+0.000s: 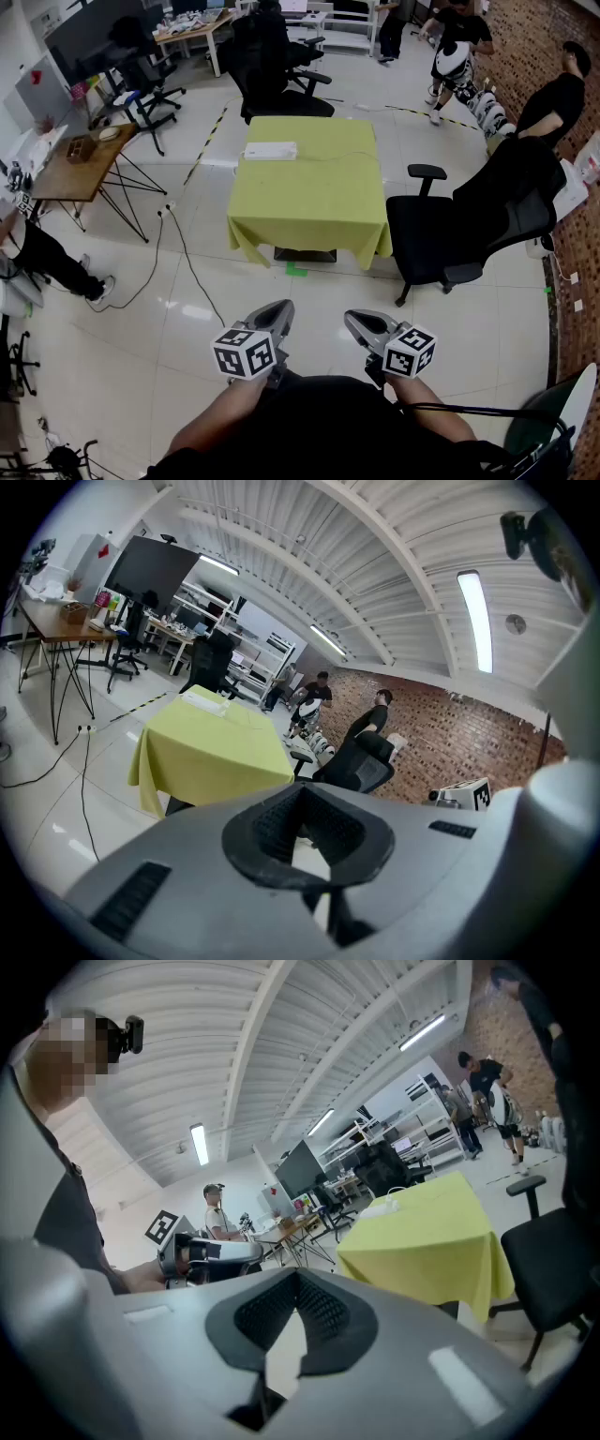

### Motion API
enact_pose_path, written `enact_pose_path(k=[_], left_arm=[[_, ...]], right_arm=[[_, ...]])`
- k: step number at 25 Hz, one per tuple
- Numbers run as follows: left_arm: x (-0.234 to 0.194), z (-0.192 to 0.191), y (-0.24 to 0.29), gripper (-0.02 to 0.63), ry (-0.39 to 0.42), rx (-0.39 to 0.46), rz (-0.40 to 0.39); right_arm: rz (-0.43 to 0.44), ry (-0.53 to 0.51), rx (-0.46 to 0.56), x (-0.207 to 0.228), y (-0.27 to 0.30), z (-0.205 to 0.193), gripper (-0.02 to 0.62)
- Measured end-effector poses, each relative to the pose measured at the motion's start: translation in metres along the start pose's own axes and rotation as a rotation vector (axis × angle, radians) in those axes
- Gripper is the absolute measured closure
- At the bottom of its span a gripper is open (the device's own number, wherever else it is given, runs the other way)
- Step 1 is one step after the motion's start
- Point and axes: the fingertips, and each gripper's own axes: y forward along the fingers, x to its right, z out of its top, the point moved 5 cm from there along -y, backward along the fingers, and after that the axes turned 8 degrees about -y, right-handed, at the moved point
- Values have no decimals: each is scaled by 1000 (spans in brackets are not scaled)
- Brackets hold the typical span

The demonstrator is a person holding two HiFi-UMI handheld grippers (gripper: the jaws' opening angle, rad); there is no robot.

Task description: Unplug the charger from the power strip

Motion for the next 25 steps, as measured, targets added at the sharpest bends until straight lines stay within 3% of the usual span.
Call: enact_pose_path(k=[16,25], left_arm=[[-29,14,-7,600,-13,-1,-18],[-69,38,-36,600,1,4,-33]], right_arm=[[-19,-13,-35,-6,29,2,592],[-18,-31,-71,-36,79,9,592]])
